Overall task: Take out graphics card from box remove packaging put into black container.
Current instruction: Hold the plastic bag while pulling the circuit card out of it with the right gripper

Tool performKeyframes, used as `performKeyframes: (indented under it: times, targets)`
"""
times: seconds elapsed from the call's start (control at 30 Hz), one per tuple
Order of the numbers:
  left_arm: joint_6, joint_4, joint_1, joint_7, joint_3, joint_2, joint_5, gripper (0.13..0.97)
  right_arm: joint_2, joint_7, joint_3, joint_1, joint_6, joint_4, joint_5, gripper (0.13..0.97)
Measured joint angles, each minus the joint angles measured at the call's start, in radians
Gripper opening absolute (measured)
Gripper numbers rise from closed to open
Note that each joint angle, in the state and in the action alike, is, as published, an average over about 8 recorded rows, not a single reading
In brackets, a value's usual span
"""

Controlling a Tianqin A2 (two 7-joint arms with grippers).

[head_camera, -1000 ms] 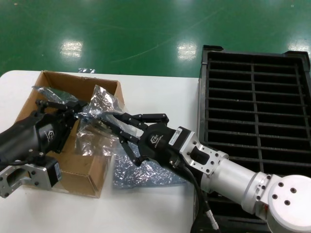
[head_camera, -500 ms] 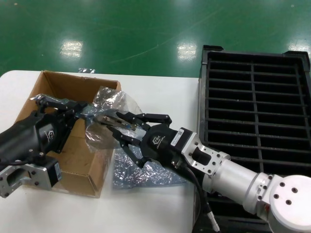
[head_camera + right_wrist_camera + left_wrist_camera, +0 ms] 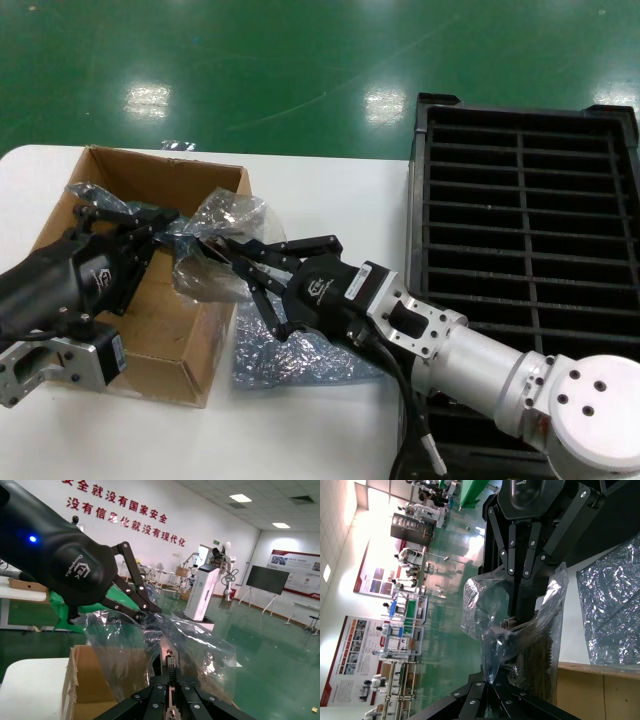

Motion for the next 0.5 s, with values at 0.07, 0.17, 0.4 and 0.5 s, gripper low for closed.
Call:
performKeyframes:
  times: [0.07,0.17,0.4,0.5]
  targets:
    - [0.0,0.0,0.0,0.0,0.0,0.0,0.0,0.139,0.0,0.002,-0.002,0.0,-0.001,0.003,-0.002,0.16]
    - [0.0,0.0,0.0,0.0,0.0,0.0,0.0,0.139,0.001,0.003,-0.005,-0.001,-0.004,0.007,-0.005,0.16]
    - [0.0,0.0,0.0,0.0,0.0,0.0,0.0,0.139,0.002,-0.005,-0.007,-0.001,-0.01,0.006,-0.006,0.172]
    - [0.0,0.0,0.0,0.0,0.0,0.0,0.0,0.139,0.002,-0.009,-0.007,-0.002,-0.014,0.005,-0.004,0.184]
